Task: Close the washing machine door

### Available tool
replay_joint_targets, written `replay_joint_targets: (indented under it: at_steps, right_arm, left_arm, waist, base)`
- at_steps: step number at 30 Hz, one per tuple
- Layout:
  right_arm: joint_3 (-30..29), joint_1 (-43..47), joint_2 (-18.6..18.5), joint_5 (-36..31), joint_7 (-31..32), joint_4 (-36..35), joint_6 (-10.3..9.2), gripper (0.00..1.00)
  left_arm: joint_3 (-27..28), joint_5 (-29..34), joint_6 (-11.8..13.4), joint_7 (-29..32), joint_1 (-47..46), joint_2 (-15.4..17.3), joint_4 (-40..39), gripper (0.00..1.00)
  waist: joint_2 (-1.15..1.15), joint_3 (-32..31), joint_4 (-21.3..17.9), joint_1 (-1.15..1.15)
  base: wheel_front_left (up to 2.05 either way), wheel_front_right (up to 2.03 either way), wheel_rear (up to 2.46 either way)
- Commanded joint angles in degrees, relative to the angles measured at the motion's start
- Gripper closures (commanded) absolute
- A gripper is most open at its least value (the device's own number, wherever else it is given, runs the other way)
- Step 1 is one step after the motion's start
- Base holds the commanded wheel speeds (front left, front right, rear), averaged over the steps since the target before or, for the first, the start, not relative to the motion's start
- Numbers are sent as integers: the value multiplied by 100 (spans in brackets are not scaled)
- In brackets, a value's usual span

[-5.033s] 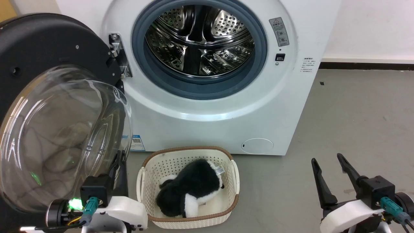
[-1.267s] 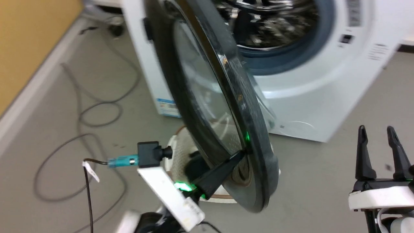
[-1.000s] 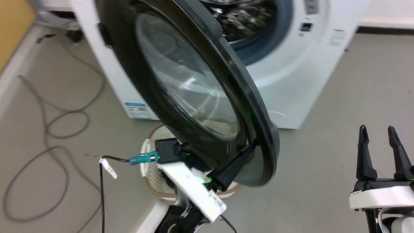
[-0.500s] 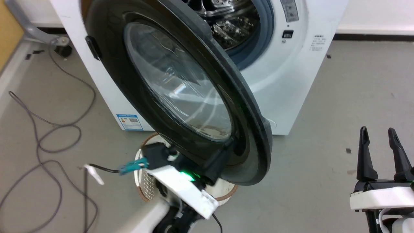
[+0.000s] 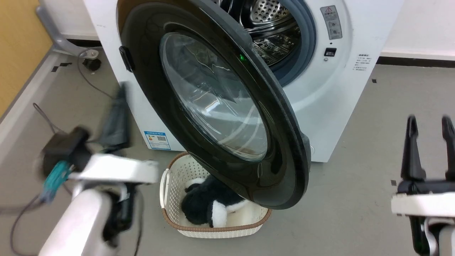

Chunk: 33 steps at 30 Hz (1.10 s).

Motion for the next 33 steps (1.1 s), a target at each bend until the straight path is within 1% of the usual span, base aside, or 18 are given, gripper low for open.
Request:
replay_joint_targets:
  at_steps: [1, 2, 4, 6, 10, 11, 12, 14, 15, 16, 18, 20, 21, 22, 23, 25, 28, 33]
  right_arm:
    - [95, -194, 8, -96, -24, -131, 5, 0]
    - [95, -194, 8, -96, -24, -131, 5, 0]
    - [163, -322, 8, -154, -24, -242, 5, 0]
    - [240, -456, 8, -199, -24, -353, 5, 0]
    - [479, -720, 8, -294, -24, -633, 5, 0]
    - [591, -789, 8, -320, -24, -724, 5, 0]
    - [714, -855, 8, -324, -24, -816, 5, 0]
    - [1070, -1016, 6, -275, -24, -1054, 5, 0]
    - [1070, -1016, 6, -275, -24, -1054, 5, 0]
    - [1398, -1111, -109, -194, -24, -1170, 5, 0]
    - [1564, -1150, -173, -170, -24, -1237, 5, 0]
    - [1936, -1184, -275, 7, -24, -1319, 5, 0]
    - [2114, -1207, -355, 50, -24, -1364, 5, 28]
    - [2301, -1214, -429, 110, -24, -1396, 5, 75]
    - [2539, -1203, -534, 186, -24, -1389, 5, 100]
    - [2940, -1216, -755, 244, -24, -1425, 5, 100]
    - [3357, -1147, -931, 406, -24, -1411, 5, 100]
    - [4009, -963, -1330, 561, -24, -996, 5, 100]
  left_arm:
    - [356, 641, 359, -24, 421, 51, -199, 100]
    - [356, 641, 359, -24, 421, 51, -199, 100]
    - [702, 1173, 725, -25, 754, 86, -388, 100]
    - [964, 1555, 988, -25, 1123, 103, -497, 100]
    - [1337, 1962, 1312, -25, 1773, -28, -615, 100]
    - [1400, 2043, 1348, -25, 1907, -62, -622, 61]
    - [1453, 2116, 1352, -25, 2014, -90, -621, 0]
    - [1524, 2200, 1220, -25, 2265, -266, -669, 0]
    - [1524, 2200, 1220, -25, 2265, -266, -669, 0]
    - [1516, 2268, 1096, -25, 2396, -395, -717, 0]
    - [1507, 2269, 1023, -25, 2444, -486, -739, 0]
    - [1504, 2263, 868, -26, 2508, -673, -762, 0]
    - [1483, 2326, 796, -26, 2534, -721, -739, 0]
    - [1450, 2426, 740, -26, 2542, -755, -704, 0]
    - [1429, 2506, 700, -26, 2538, -802, -676, 0]
    - [1395, 2635, 623, -26, 2518, -893, -618, 0]
    - [1381, 2797, 531, -26, 2496, -983, -534, 0]
    - [1417, 2930, 394, -26, 2524, -1112, -428, 0]
  waist:
    - [0, -6, 15, 0]
    - [0, -6, 15, 0]
    - [0, -5, 39, 0]
    - [0, -3, 65, 0]
    - [0, 0, 154, 0]
    - [0, 3, 174, 0]
    - [0, 6, 199, 0]
    - [0, 20, 280, 0]
    - [0, 20, 280, 0]
    - [0, 26, 333, 0]
    - [0, 29, 357, 0]
    - [0, 32, 402, 0]
    - [0, 31, 424, 0]
    - [0, 31, 445, 0]
    - [0, 29, 464, 0]
    - [0, 26, 502, 0]
    - [0, 24, 525, 0]
    - [0, 35, 502, 0]
  base:
    - [0, 0, 0]
    - [0, 0, 0]
    - [0, 0, 0]
    - [0, 0, 0]
    - [0, 0, 0]
    - [0, 0, 0]
    - [0, 0, 0]
    - [0, 0, 0]
    - [0, 0, 0]
    - [0, 0, 0]
    - [0, 0, 0]
    - [0, 0, 0]
    - [0, 0, 0]
    - [0, 0, 0]
    - [0, 0, 0]
    - [0, 0, 0]
    - [0, 0, 0]
    - [0, 0, 0]
